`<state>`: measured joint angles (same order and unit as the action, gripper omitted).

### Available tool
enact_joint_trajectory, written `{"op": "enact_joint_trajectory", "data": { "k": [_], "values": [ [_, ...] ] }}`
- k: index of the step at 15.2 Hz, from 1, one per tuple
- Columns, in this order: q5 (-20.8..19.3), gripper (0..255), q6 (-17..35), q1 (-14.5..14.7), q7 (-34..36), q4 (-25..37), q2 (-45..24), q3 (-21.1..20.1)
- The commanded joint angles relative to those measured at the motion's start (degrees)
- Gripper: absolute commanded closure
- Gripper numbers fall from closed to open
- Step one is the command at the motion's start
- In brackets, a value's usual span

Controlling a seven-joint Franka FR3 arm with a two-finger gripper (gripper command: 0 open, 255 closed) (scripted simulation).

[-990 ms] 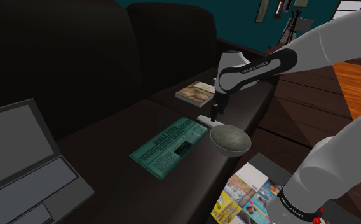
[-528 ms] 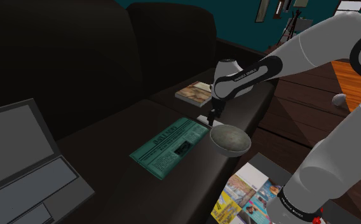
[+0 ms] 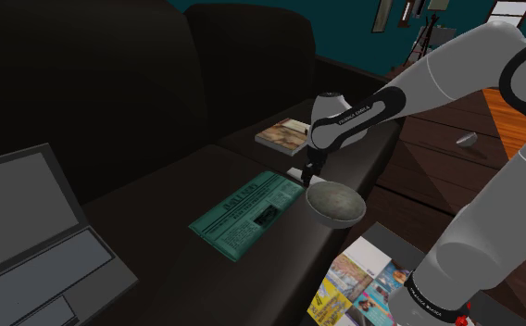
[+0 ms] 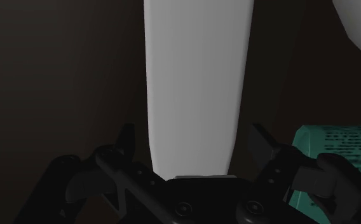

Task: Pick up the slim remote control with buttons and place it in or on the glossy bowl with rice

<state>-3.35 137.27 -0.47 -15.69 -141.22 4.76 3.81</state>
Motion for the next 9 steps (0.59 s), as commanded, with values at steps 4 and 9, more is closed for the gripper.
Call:
{"op": "enact_joint_trajectory", "data": {
  "k": [4,9],
  "values": [
    [0.0,255,0.0,0.0,0.0,0.0,0.0,0.0],
    [0.0,255,0.0,0.0,0.0,0.0,0.0,0.0]
  ]
}}
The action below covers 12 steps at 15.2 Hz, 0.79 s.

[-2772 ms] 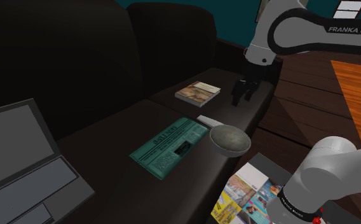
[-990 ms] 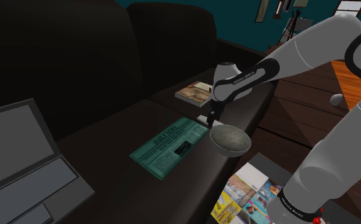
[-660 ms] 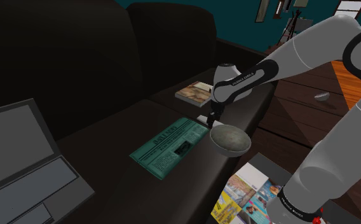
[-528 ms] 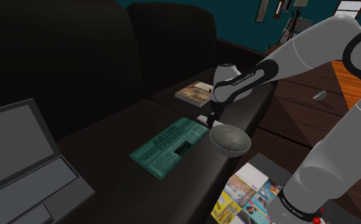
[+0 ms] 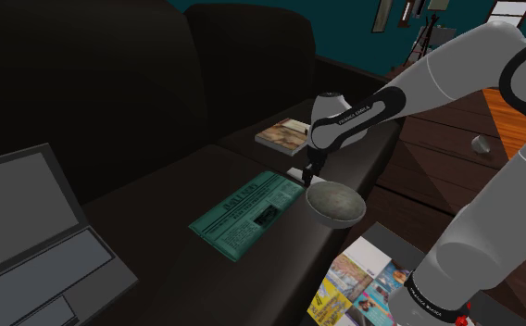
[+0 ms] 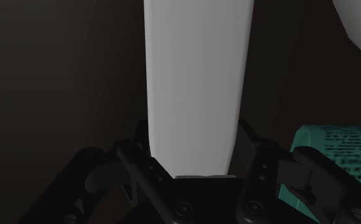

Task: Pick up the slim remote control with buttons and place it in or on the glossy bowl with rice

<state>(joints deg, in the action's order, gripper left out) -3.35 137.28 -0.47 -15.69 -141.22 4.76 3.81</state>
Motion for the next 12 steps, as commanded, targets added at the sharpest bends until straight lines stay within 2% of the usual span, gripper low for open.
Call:
{"op": "enact_joint_trajectory", "data": {
  "k": [1,3,12],
  "values": [
    [0.0,255,0.0,0.0,0.0,0.0,0.0,0.0],
    [0.0,255,0.0,0.0,0.0,0.0,0.0,0.0],
    [0.0,255,-7.5,0.0,-0.1,2.9,4.6,-0.1]
  ]
}}
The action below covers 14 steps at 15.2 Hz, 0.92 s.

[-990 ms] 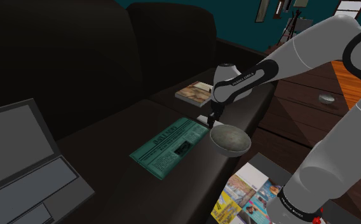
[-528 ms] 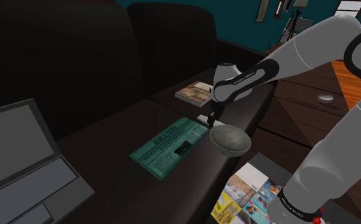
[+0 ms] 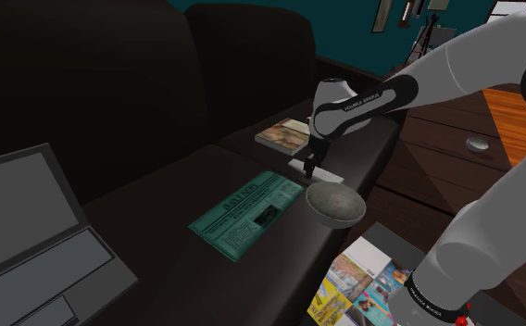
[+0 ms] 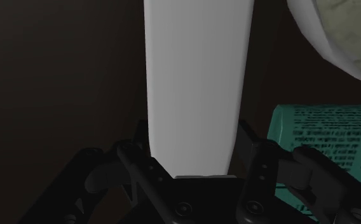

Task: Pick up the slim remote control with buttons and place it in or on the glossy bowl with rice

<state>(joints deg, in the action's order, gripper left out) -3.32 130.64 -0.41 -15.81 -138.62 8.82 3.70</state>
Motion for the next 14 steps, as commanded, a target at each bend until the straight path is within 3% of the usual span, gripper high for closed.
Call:
{"op": "enact_joint_trajectory", "data": {
  "k": [1,14],
  "values": [
    [0.0,255,-1.7,0.0,0.0,0.6,1.0,0.0],
    [0.1,255,-12.2,0.1,-0.3,6.7,5.5,-0.2]
  ]
}}
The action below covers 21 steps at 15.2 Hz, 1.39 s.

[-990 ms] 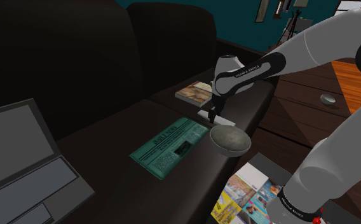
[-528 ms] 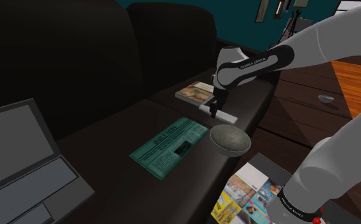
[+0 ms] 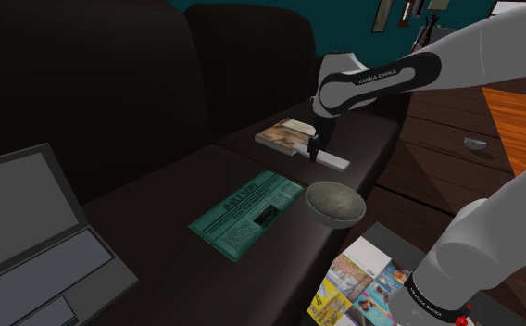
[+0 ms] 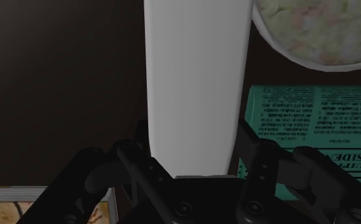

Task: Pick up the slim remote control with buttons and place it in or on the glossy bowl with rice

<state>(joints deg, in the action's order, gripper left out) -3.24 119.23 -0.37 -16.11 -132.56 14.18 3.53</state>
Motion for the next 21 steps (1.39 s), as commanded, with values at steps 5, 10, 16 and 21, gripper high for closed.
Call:
{"op": "enact_joint_trajectory", "data": {
  "k": [5,10,16,21],
  "values": [
    [0.1,255,-4.8,0.0,-0.1,3.5,1.3,-0.1],
    [0.1,255,-8.7,0.1,-0.2,6.6,2.1,-0.2],
    [0.5,255,-10.6,1.1,2.7,0.0,10.5,-2.2],
    [2.1,255,-13.2,2.8,6.4,-7.9,20.8,-5.2]
  ]
}}
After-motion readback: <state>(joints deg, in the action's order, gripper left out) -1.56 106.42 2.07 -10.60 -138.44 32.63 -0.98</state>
